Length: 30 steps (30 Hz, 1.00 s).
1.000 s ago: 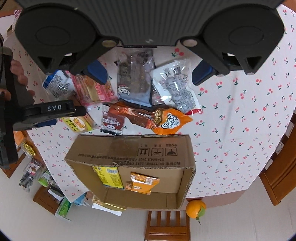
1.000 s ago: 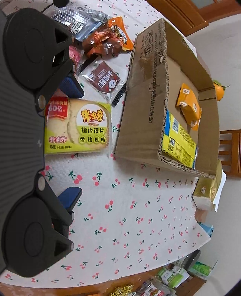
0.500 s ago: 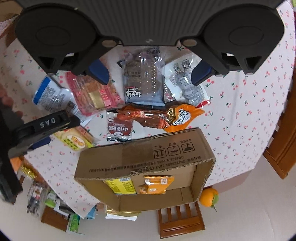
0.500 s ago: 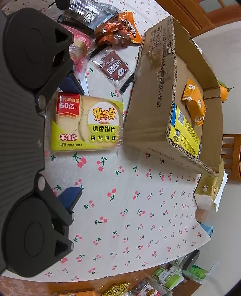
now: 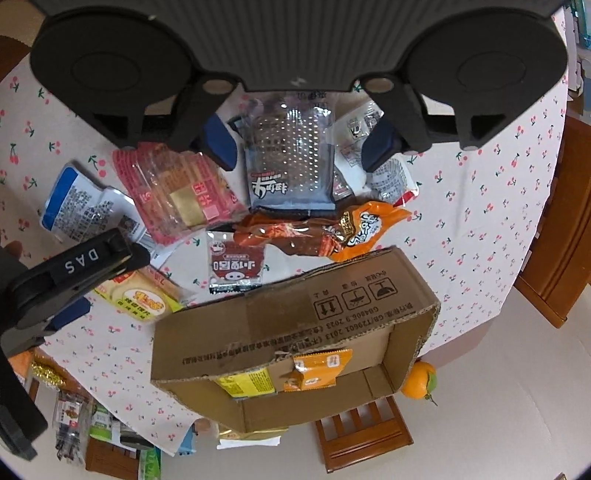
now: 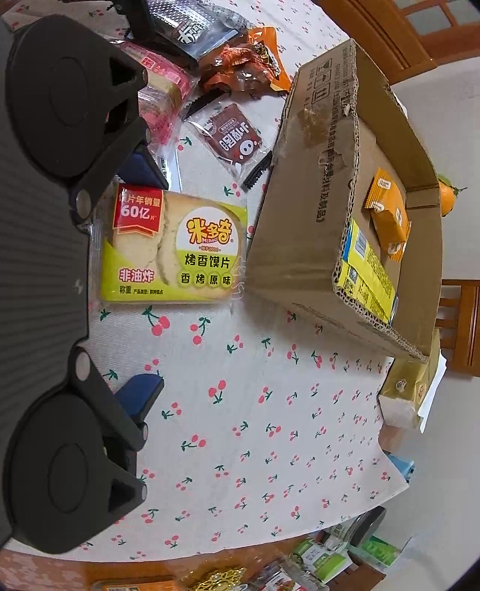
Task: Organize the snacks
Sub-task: 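Grasp the silver pack with the left gripper while the right grasps the yellow cracker pack, then place the silver pack and the cracker pack into the box with both grippers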
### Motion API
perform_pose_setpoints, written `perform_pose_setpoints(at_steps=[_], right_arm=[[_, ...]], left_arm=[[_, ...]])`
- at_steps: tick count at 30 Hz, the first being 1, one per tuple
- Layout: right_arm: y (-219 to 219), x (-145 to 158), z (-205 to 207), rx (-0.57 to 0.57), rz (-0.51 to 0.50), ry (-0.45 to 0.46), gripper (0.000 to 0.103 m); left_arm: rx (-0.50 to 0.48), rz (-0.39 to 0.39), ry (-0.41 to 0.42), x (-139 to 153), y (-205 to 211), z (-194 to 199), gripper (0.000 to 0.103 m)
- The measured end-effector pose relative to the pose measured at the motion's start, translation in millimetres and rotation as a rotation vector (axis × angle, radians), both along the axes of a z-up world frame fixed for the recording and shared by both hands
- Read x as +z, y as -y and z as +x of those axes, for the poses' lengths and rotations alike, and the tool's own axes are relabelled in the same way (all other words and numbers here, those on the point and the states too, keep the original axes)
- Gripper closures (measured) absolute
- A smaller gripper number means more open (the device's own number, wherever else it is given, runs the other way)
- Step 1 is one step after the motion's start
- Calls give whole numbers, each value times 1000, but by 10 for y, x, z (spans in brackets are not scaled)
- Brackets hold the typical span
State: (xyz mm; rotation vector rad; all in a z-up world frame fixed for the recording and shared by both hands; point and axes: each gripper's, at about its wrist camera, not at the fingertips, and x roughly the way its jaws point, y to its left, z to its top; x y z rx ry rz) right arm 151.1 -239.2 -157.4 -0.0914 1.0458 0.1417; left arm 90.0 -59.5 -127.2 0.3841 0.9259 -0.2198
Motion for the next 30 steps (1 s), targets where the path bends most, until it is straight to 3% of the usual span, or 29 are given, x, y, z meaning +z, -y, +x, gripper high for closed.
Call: perform_pose_setpoints(at_steps=[3, 10, 14, 26, 30], right_arm=[[7, 2, 6, 7, 1, -1, 0], [9, 15, 36, 22, 16, -8, 0], [-15, 50, 31, 49, 25, 16, 2], [-72, 91, 24, 84, 33, 19, 25], [-90, 111, 25, 84, 52, 12, 37]], left_arm=[[5, -1, -10, -22, 10, 10, 39], [5, 2, -21, -55, 35, 27, 40], [6, -7, -33, -74, 40, 43, 46], [13, -28, -42, -65, -3, 80, 51], [10, -36, -47, -54, -24, 91, 53]])
